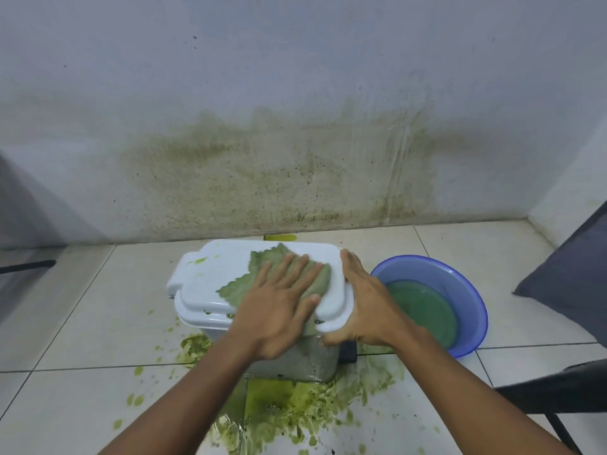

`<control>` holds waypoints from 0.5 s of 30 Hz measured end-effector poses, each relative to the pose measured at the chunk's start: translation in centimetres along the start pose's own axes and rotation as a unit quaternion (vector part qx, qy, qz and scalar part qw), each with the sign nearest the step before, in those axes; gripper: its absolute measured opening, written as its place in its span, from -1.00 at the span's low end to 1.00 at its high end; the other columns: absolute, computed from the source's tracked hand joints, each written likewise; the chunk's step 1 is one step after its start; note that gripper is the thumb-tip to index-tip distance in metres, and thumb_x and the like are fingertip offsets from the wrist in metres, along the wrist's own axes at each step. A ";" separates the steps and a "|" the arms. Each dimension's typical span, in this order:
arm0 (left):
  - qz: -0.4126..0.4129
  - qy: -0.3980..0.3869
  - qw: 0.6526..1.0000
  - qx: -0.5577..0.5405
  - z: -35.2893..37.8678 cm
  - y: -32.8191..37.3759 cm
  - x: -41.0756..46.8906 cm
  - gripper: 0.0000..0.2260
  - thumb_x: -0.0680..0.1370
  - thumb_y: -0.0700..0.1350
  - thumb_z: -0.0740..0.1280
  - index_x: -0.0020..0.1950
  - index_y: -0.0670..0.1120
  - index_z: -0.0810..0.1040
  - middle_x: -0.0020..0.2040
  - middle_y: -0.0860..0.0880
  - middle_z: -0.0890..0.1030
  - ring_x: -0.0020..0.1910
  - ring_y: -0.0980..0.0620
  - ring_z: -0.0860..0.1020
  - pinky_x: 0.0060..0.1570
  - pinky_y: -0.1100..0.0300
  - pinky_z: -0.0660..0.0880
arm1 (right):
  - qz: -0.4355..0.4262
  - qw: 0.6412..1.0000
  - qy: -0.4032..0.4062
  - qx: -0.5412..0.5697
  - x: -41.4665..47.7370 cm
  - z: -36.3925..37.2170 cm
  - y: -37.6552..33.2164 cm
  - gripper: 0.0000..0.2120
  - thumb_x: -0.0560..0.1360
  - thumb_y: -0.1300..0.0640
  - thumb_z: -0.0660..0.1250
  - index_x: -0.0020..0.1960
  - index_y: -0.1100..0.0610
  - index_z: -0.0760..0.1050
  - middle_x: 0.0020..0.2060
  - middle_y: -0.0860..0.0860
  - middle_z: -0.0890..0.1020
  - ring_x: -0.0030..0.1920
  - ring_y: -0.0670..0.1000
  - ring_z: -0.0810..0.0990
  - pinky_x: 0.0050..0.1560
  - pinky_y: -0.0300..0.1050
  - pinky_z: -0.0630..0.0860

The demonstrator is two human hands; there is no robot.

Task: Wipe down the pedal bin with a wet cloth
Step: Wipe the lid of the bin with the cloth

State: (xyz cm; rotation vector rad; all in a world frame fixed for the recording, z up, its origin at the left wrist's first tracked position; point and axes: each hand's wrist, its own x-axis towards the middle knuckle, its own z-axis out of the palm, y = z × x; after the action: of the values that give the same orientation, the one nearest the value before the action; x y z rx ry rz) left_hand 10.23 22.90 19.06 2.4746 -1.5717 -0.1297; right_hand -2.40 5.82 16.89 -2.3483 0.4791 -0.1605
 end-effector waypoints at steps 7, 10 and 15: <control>-0.171 -0.018 0.985 0.001 -0.9 -1.5 5.6 -0.47 0.69 0.20 -0.12 0.65 0.15 -0.14 0.67 0.01 -0.12 0.64 -0.07 -0.22 0.56 -0.20 -0.28 | 0.006 1.000 -0.004 0.000 0.0 0.4 0.2 0.51 0.03 -0.36 0.62 0.62 0.00 -0.31 0.60 -0.18 -0.21 0.58 -0.22 -0.21 0.60 -0.06 0.05; -0.108 -0.023 0.994 -0.001 -0.2 2.5 5.6 -0.48 0.70 0.19 -0.14 0.65 0.15 -0.15 0.66 0.02 -0.15 0.62 -0.05 -0.27 0.55 -0.20 -0.29 | 0.001 1.000 -0.004 0.024 0.1 0.4 0.3 0.50 0.03 -0.33 0.65 0.63 0.00 -0.27 0.61 -0.19 -0.18 0.57 -0.23 -0.20 0.60 -0.06 0.05; 0.006 -0.008 1.000 0.004 0.1 0.4 -0.5 -0.49 0.68 0.25 -0.18 0.64 0.22 -0.10 0.63 0.18 -0.15 0.61 0.14 -0.27 0.59 -0.01 -0.27 | -0.004 1.000 0.000 0.027 0.0 0.4 0.4 0.47 0.04 -0.29 0.64 0.63 -0.02 -0.25 0.61 -0.21 -0.14 0.59 -0.21 -0.14 0.58 -0.03 0.12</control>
State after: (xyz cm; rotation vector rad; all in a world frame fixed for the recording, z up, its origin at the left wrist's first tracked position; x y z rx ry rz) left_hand 9.69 23.16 19.07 2.4764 -1.5956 -0.1407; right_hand -2.42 5.78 16.32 -2.2974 0.4594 -0.1760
